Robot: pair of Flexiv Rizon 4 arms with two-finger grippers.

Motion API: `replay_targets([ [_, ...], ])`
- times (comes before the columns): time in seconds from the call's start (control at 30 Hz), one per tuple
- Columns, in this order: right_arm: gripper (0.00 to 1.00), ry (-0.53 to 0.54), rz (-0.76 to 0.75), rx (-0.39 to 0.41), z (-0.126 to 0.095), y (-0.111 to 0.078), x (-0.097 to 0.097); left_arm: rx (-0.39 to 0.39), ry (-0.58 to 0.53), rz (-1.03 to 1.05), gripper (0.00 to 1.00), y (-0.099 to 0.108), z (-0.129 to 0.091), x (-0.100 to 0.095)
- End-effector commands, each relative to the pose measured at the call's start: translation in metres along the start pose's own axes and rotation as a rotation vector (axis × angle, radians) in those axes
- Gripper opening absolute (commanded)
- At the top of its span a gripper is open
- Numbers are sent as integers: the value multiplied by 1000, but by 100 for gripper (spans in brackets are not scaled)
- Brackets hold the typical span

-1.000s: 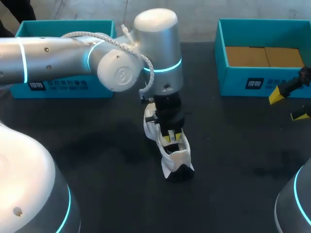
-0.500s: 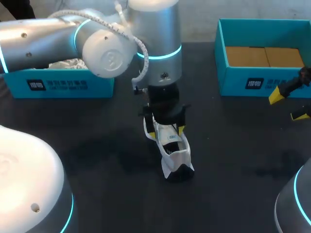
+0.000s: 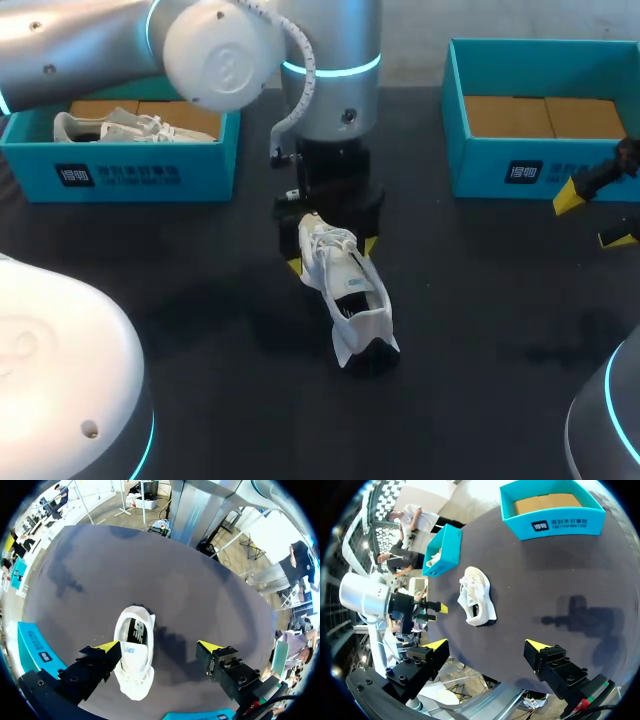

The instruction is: Take the shoe out of the shoebox, open the shoe tongue, remove and reinsert the insole, then place the shoe into the shoebox

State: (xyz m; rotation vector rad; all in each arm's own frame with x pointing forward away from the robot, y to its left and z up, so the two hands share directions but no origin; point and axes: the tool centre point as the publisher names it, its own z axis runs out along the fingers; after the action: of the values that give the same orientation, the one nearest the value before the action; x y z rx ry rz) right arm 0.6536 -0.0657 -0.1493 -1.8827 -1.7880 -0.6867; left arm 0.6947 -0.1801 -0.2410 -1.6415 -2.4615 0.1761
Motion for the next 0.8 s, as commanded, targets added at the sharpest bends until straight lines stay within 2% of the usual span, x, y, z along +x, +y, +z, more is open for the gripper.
replay_targets([
  [0.03,100,-3,2,0,1,0,0,0,-2,1,100,0,1,1],
  [0.13,100,-3,2,0,1,0,0,15,0,-47,100,-5,5,-1],
  [0.17,100,-3,2,0,1,0,0,-12,-6,-147,100,-13,10,-2],
  [0.27,100,-3,2,0,1,0,0,-5,31,-464,100,-31,16,-3],
  [0.3,100,-3,2,0,1,0,0,12,35,-589,100,-34,17,-4],
  [0.33,100,-3,2,0,1,0,0,71,52,-635,100,-37,17,-2],
  [0.4,100,-3,2,0,1,0,0,67,6,-817,100,-40,19,4],
  [0.43,100,-3,2,0,1,0,0,135,10,-849,100,-41,18,7],
  [0.47,100,-3,2,0,1,0,0,84,-36,-953,100,-42,21,9],
  [0.5,100,-3,2,0,1,0,0,85,-68,-1022,100,-43,23,11],
  [0.53,100,-3,2,0,1,0,0,165,-43,-1012,100,-44,24,14],
  [0.6,100,-3,2,0,1,0,0,153,-96,-1130,100,-44,29,16],
  [0.63,100,-3,2,0,1,0,0,207,-79,-1125,100,-44,31,15],
  [0.7,100,-3,2,0,1,0,0,188,-132,-1220,100,-44,34,14],
  [0.77,100,-3,2,0,1,0,0,224,-141,-1238,100,-47,36,11],
  [0.8,100,-3,2,0,1,0,0,212,-176,-1279,100,-48,37,9],
])
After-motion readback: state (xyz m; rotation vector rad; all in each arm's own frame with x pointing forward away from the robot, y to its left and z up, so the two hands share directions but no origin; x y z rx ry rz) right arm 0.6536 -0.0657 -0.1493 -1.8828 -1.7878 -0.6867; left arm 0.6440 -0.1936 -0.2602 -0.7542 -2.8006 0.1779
